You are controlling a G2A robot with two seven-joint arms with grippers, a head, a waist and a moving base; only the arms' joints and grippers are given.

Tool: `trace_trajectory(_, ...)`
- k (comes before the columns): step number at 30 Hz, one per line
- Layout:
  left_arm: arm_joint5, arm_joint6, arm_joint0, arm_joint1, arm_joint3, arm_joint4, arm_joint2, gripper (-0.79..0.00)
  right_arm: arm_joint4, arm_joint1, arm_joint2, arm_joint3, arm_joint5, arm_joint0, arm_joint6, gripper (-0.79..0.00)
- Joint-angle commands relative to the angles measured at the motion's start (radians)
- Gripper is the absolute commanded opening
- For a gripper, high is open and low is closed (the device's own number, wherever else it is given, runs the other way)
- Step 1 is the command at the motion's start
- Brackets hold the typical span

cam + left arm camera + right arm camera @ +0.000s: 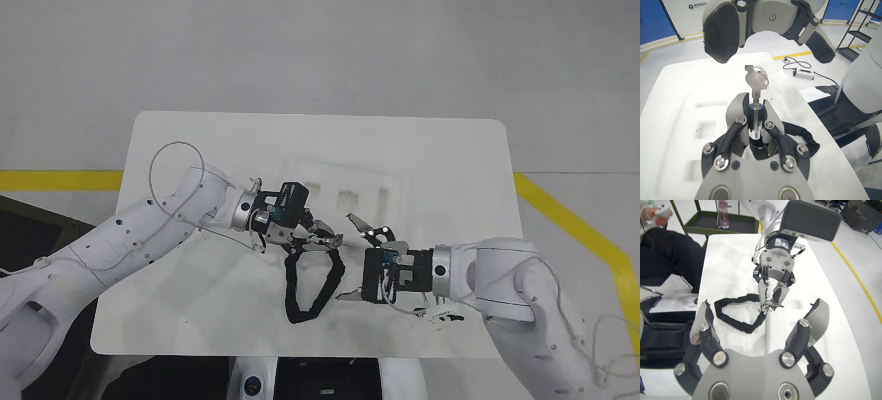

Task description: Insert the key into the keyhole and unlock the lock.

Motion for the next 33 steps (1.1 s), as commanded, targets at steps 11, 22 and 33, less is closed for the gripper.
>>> trace_trajectory(11,0.000,-0.027,-0.018,0.007,-0.005,-0.041,0.020,-0.785,-0.394,0.059,-0.112,-0.021,-0.017,0.140,-0.208,0.000)
trace_trajectory(22,0.000,-0.032,-0.008,0.013,-0.006,-0.051,0.020,-0.785,-0.468,0.114,-0.152,-0.012,-0.017,0.179,-0.295,-0.409)
trace_trajectory(33,0.000,-0.026,-0.004,0.012,-0.009,-0.047,0.020,-0.785,-0.485,0.127,-0.157,-0.019,0.026,0.176,-0.312,-0.431)
